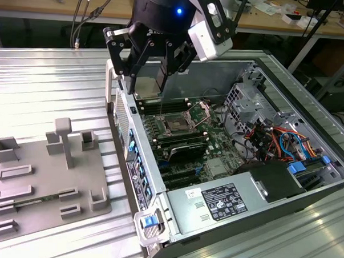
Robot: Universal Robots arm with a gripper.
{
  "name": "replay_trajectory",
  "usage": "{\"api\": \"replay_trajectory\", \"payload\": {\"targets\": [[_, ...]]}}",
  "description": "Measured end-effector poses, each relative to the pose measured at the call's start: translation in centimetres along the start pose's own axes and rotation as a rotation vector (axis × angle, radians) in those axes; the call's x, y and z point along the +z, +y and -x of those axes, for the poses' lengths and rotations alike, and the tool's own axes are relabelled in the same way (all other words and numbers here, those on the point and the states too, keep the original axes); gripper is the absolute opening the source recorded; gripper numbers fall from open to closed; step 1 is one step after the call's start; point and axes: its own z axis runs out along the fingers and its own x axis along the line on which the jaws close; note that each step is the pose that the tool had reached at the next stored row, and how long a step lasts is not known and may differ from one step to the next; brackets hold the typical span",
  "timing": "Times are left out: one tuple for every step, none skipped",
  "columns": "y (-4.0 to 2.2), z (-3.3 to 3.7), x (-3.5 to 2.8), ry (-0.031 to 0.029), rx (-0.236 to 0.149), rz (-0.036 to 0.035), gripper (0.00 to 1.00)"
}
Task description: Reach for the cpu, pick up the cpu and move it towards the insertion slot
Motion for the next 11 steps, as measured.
{"api": "replay_trajectory", "payload": {"targets": [[-0.01,0.14,0.00,0.0000,0.000,0.0000,0.55],[-0.02,0.29,-0.01,0.0000,0.000,0.0000,0.55],[-0.03,0.48,-0.02,0.0001,0.000,-0.0001,0.55],[-0.03,0.59,-0.02,0.0001,0.000,-0.0001,0.55],[-0.04,0.76,-0.02,0.0001,0.000,0.0000,0.55],[-0.05,0.93,-0.02,0.0000,0.000,0.0000,0.55],[-0.05,1.03,-0.02,0.0001,0.000,0.0000,0.55],[-0.05,1.12,-0.02,0.0001,0.000,0.0000,0.55],[-0.06,1.20,-0.02,0.0000,0.000,0.0000,0.55],[-0.06,1.33,-0.02,0.0000,0.000,0.0000,0.55],[-0.07,1.41,-0.02,0.0001,0.000,-0.0001,0.55]]}}
